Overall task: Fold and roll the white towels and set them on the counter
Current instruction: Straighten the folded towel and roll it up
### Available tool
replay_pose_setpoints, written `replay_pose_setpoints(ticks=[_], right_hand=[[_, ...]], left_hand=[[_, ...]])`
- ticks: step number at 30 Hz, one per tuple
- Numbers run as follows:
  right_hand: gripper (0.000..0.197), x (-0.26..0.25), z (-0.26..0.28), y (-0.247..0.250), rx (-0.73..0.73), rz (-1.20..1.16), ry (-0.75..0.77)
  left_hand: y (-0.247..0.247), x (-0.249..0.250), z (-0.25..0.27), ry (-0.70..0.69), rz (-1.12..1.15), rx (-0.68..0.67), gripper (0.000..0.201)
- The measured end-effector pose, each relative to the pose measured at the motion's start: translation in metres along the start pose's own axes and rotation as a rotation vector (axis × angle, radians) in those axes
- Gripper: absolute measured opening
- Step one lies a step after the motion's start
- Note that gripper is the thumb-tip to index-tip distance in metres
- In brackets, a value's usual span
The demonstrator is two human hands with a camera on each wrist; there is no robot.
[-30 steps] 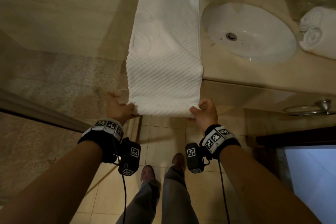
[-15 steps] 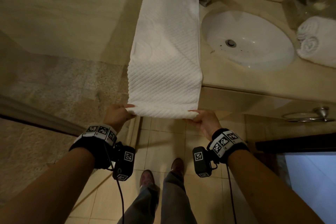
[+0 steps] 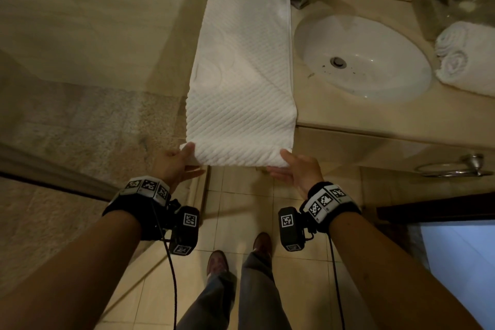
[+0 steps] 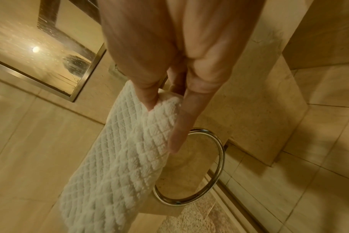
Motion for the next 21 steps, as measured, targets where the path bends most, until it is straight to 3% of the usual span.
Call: replay_pose_setpoints(ticks=[2, 7, 9, 13, 16, 19, 21], right_hand=[[0.026, -0.002, 0.001, -0.001, 0.036, 0.039, 0.033], [0.024, -0.012, 0.005, -0.003, 0.13, 0.087, 0.176], [0.031, -0.012, 0.006, -0.001, 0.094, 0.111, 0.196], [0.006, -0.013, 0.009, -0.003, 0.0, 0.183, 0.195], [0.022, -0.018, 0.014, -0.001, -0.031, 0.086, 0.127], [0.048, -0.025, 0.018, 0.002, -0.093, 0.106, 0.081], [0.052, -0.028, 0.02, 0.003, -0.1, 0.174, 0.09]], left_hand=[[-0.001, 0.005, 0.001, -0.031, 0.008, 0.044, 0.043], [-0.013, 0.016, 0.011, -0.166, -0.05, 0.126, 0.036], [-0.017, 0.02, 0.015, -0.214, -0.123, 0.117, 0.028], [-0.016, 0.026, 0.019, -0.217, -0.129, 0.083, 0.022], [-0.012, 0.027, 0.018, -0.173, -0.101, 0.044, 0.02], [-0.013, 0.027, 0.018, -0.119, -0.114, -0.048, 0.051], [-0.014, 0.027, 0.016, -0.105, -0.112, -0.049, 0.059]])
Point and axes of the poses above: each hand's wrist, its own z-axis away from the middle knuckle, its own y-axis out of the back of the hand, x = y × z, the point moved 2 cm from there along -z, towards the middle knuckle, and after that the axes turned 9 degrees about -x, right-handed, at the moved point
